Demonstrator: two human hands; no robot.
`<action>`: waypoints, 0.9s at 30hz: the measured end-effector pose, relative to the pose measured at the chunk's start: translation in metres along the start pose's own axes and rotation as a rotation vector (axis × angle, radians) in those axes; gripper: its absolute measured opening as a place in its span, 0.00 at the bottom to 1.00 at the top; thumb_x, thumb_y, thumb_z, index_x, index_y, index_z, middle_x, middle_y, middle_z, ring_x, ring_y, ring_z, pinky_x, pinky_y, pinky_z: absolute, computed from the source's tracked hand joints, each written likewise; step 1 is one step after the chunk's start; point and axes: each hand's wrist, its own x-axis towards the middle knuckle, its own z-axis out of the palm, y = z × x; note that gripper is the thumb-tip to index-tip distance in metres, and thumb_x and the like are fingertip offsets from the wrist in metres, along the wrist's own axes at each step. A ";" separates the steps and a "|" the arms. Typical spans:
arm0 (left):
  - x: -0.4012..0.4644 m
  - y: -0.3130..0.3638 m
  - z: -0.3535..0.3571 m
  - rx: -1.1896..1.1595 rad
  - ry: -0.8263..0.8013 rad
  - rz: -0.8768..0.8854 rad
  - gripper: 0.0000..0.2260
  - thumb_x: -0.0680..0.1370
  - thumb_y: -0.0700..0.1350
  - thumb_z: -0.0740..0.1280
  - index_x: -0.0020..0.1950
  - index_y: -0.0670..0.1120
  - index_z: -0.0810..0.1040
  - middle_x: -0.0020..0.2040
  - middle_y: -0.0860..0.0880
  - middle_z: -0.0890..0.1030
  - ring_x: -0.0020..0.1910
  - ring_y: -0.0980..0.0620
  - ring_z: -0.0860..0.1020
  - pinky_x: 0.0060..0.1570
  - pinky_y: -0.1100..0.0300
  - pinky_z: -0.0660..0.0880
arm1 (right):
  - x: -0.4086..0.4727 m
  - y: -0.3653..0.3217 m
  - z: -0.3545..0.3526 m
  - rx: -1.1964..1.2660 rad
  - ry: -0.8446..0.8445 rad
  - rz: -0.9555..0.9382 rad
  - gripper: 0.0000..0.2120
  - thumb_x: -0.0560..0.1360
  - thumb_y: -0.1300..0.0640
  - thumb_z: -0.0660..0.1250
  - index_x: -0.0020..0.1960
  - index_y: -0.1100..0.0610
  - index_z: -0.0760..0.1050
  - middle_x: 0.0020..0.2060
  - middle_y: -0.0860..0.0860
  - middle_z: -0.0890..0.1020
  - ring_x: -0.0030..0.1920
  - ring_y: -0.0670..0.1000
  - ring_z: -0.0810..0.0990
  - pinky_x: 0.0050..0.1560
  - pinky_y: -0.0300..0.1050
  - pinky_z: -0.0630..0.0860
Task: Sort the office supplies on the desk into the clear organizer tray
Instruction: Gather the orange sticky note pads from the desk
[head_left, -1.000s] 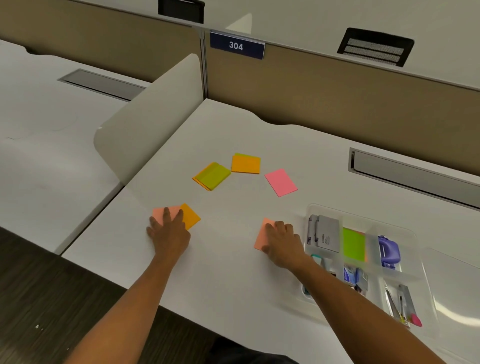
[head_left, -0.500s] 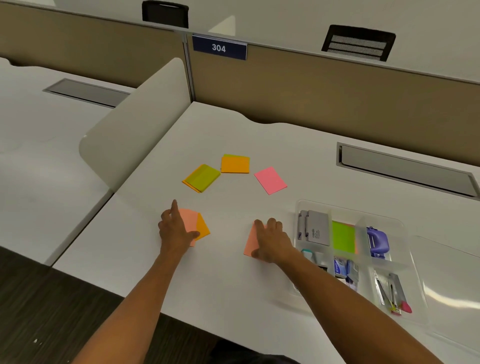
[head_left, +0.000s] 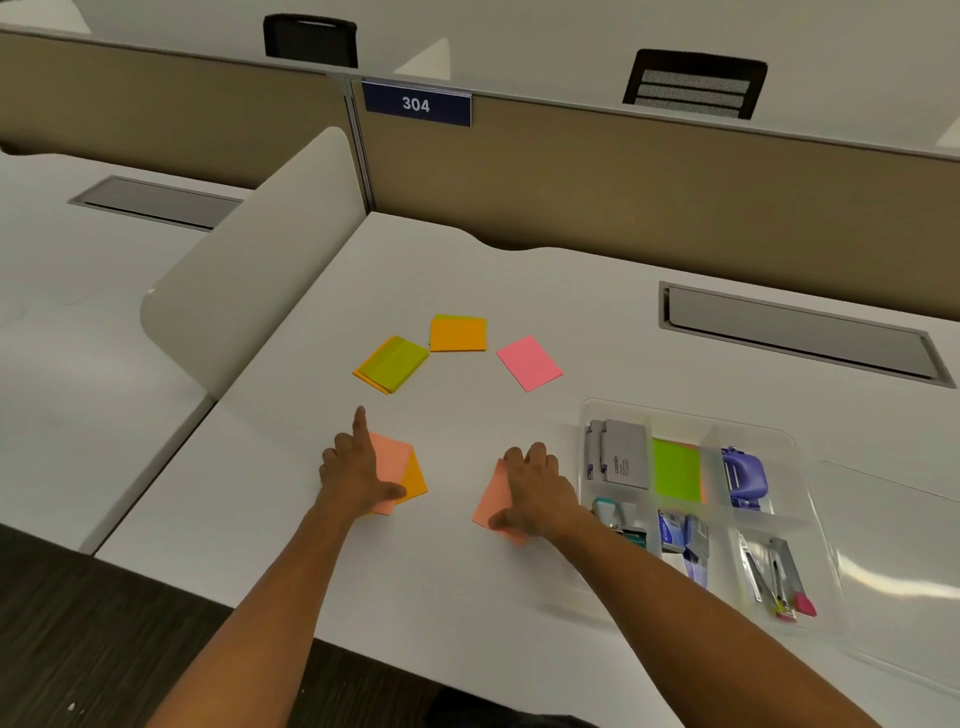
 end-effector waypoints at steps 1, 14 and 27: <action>-0.001 0.000 0.000 0.010 0.004 -0.004 0.65 0.60 0.59 0.80 0.77 0.50 0.33 0.65 0.38 0.67 0.61 0.39 0.71 0.58 0.47 0.70 | -0.001 0.000 0.000 0.013 -0.001 -0.006 0.45 0.63 0.41 0.78 0.70 0.53 0.57 0.63 0.56 0.65 0.63 0.59 0.67 0.57 0.55 0.74; -0.018 0.015 0.009 0.032 -0.046 -0.088 0.59 0.59 0.60 0.80 0.77 0.48 0.44 0.67 0.39 0.66 0.65 0.38 0.68 0.62 0.45 0.67 | -0.014 -0.006 -0.002 0.020 0.068 -0.070 0.38 0.66 0.46 0.77 0.68 0.51 0.61 0.61 0.55 0.69 0.61 0.58 0.68 0.50 0.54 0.75; -0.039 0.025 0.011 -0.003 -0.066 -0.164 0.34 0.76 0.44 0.66 0.75 0.47 0.49 0.62 0.40 0.74 0.63 0.39 0.70 0.61 0.48 0.66 | -0.038 -0.006 -0.008 0.079 0.120 -0.170 0.35 0.73 0.65 0.68 0.75 0.55 0.56 0.63 0.57 0.71 0.62 0.58 0.70 0.53 0.56 0.74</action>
